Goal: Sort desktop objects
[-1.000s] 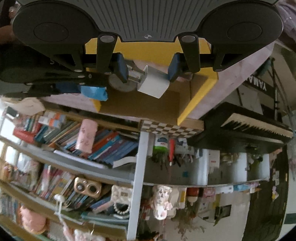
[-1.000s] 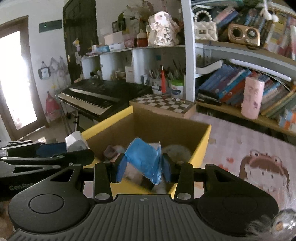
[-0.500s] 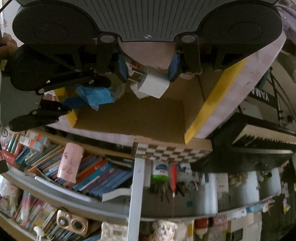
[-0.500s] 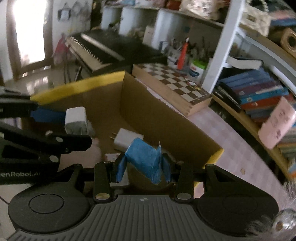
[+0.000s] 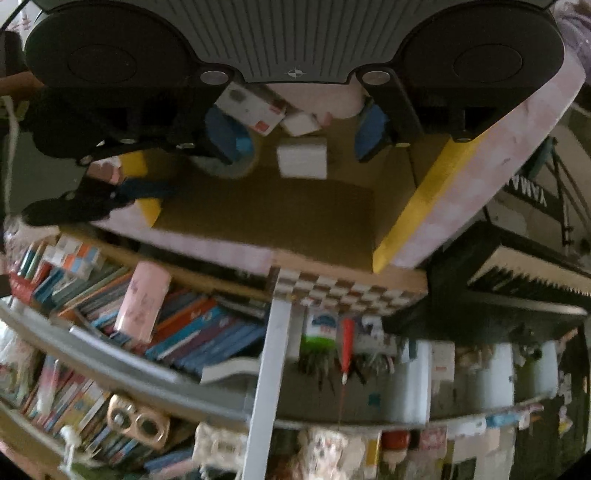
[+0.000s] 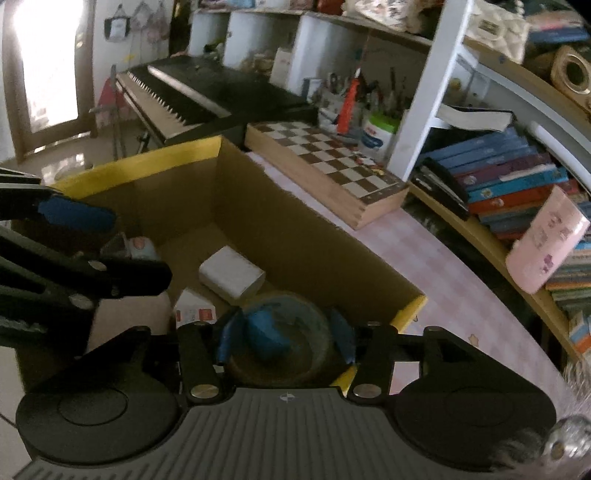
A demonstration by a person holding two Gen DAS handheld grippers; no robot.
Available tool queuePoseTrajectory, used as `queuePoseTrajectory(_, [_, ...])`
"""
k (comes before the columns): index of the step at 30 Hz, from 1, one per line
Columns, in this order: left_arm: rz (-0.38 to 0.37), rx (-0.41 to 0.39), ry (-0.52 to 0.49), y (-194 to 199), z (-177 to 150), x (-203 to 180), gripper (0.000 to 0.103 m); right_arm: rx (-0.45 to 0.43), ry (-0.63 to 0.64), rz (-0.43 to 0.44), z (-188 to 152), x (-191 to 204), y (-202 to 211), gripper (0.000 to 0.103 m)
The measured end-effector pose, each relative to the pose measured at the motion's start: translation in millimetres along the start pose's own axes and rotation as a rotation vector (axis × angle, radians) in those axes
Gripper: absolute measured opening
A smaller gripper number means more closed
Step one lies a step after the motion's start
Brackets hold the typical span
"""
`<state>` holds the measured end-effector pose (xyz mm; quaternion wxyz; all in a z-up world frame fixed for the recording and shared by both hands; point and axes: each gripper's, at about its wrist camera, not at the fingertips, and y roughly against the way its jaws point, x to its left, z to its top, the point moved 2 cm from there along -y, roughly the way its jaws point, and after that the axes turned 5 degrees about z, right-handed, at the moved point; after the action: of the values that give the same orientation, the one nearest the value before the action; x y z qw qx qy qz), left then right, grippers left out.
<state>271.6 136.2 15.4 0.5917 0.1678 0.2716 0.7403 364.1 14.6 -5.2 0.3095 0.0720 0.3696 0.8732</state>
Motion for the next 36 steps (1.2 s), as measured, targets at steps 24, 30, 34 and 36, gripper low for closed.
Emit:
queuePoseTrajectory(24, [-0.1,-0.14,-0.02,113.6,-40.3,2.6,0.082,-0.161,-0.252,-0.177,-58.0,47.9,128.2,0.052])
queuePoseTrajectory(30, [-0.125,-0.135,-0.01,141.8,-68.5,3.8,0.086,-0.164,-0.358,-0.257,-97.0,68.3,160.0,0.052])
queuePoseTrajectory(34, [-0.136,-0.138,-0.035,154.5,-87.3,2.6,0.089,-0.181,-0.415,-0.314,-122.2,85.6,181.2,0.057])
queuePoseTrajectory(36, [-0.138,-0.124,-0.071,156.0,-97.0,-0.2,0.091,-0.185,-0.438,-0.342,-134.3,94.8,189.5,0.058])
